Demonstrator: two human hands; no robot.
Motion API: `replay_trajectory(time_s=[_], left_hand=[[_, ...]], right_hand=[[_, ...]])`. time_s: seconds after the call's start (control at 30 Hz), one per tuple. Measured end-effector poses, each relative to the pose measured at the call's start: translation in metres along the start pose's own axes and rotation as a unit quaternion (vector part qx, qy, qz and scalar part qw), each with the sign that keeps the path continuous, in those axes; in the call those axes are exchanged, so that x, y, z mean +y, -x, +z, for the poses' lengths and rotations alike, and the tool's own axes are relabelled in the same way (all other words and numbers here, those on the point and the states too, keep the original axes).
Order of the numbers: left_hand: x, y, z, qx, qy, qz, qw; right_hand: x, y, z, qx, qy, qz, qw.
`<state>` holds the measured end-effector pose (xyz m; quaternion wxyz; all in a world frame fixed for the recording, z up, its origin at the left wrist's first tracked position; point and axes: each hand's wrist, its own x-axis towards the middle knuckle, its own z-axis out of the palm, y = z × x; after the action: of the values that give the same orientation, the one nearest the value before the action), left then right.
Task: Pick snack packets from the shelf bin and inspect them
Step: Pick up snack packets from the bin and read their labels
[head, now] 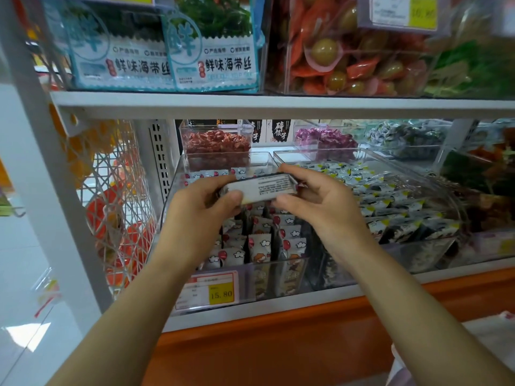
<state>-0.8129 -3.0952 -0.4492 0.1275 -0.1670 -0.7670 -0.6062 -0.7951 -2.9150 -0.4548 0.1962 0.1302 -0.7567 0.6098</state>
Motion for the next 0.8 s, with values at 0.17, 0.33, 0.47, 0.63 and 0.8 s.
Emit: replay_trajectory(time_s=[0.17,0.33,0.47,0.63,0.8], left_hand=[[-0.008,-0.006,0.014,-0.005,-0.075,0.015,0.997],[-0.026,-0.010,0.027,-0.167,-0.432,0.129,0.877],[-0.037,-0.008,0.031,-0.235,-0.502,0.120,0.824],[-0.032,-0.006,0.024,-0.212,-0.494,0.104,0.836],[-0.030,-0.004,0.010,-0.198,-0.445,0.099,0.868]], right_hand=[[-0.003,-0.004,-0.002,0.117,-0.011,-0.017,0.993],[0.007,-0.007,-0.011,0.212,-0.027,-0.007,0.977],[0.011,-0.007,-0.011,0.199,-0.003,-0.023,0.980],[0.012,-0.010,-0.007,0.184,0.084,-0.028,0.979],[0.007,-0.019,0.000,0.078,0.247,-0.080,0.963]])
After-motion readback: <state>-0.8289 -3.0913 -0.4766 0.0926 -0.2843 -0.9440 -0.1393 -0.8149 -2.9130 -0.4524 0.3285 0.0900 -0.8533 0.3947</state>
